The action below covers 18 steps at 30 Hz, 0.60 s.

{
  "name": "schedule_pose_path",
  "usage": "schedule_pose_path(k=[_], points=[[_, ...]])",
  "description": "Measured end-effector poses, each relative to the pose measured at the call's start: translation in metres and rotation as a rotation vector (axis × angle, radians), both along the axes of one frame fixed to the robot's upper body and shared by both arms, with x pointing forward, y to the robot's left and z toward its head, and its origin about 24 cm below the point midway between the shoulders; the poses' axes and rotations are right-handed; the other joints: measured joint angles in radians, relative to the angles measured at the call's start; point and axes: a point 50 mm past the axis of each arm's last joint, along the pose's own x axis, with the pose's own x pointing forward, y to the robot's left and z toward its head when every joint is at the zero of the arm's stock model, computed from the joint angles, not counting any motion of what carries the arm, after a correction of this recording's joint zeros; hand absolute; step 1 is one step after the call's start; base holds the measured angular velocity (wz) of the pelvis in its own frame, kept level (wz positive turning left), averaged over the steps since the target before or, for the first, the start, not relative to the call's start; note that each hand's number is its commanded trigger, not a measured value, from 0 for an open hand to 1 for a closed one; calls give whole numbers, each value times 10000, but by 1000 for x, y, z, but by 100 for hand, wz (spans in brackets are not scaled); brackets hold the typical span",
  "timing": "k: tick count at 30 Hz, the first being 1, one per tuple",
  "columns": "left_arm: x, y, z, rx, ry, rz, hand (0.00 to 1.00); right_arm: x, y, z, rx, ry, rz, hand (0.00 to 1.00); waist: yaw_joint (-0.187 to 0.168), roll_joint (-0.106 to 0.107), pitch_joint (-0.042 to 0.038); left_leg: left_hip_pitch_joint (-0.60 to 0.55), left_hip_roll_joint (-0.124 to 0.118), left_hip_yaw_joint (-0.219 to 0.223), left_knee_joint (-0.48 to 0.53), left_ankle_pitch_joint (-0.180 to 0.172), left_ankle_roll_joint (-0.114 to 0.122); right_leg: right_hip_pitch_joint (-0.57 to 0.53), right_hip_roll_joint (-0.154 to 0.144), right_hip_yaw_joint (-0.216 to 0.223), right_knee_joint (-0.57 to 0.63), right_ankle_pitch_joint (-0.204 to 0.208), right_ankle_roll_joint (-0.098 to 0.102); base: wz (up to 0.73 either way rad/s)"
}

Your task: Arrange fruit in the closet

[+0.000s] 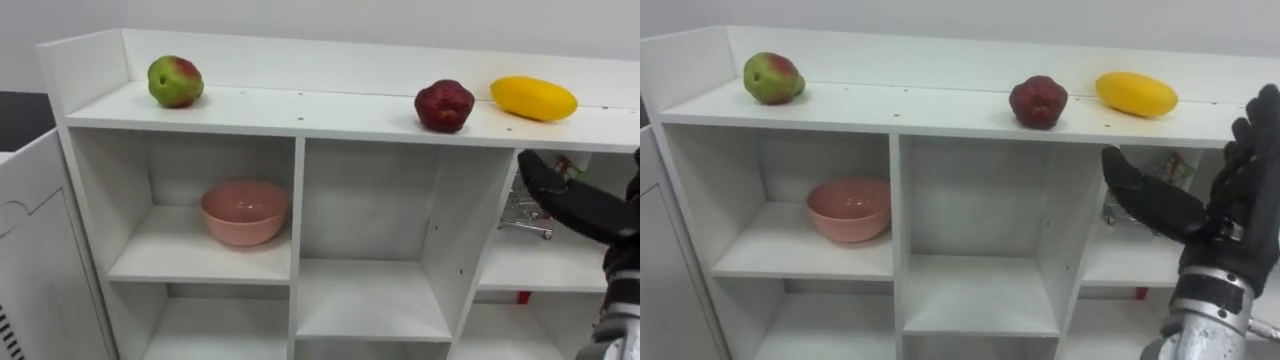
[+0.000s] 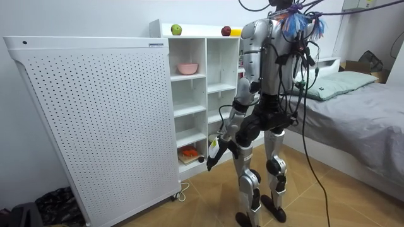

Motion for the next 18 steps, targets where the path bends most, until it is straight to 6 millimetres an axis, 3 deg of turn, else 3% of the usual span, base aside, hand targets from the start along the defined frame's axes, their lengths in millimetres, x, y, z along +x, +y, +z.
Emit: schedule_pose_path(k=[7,12,18], points=[[6,6,1,53,31,-66,0,10,-1,11,-421,-46,216,0,282,-191,65,-113,1,-152,48,0,0,19,-28,-198,7,0,0,6],[6,9,2,169,200,-76,0,18,-2,22,-475,-234,313,0,233,-238,41,-296,-10,-303,97,1,0,-116,-33,-350,-1,0,0,10],[18,13,6,282,-204,-414,0,24,-6,32,-572,-132,703,0,255,-229,6,-333,-6,-477,70,4,-4,-90,-9,-460,-1,0,0,5]])
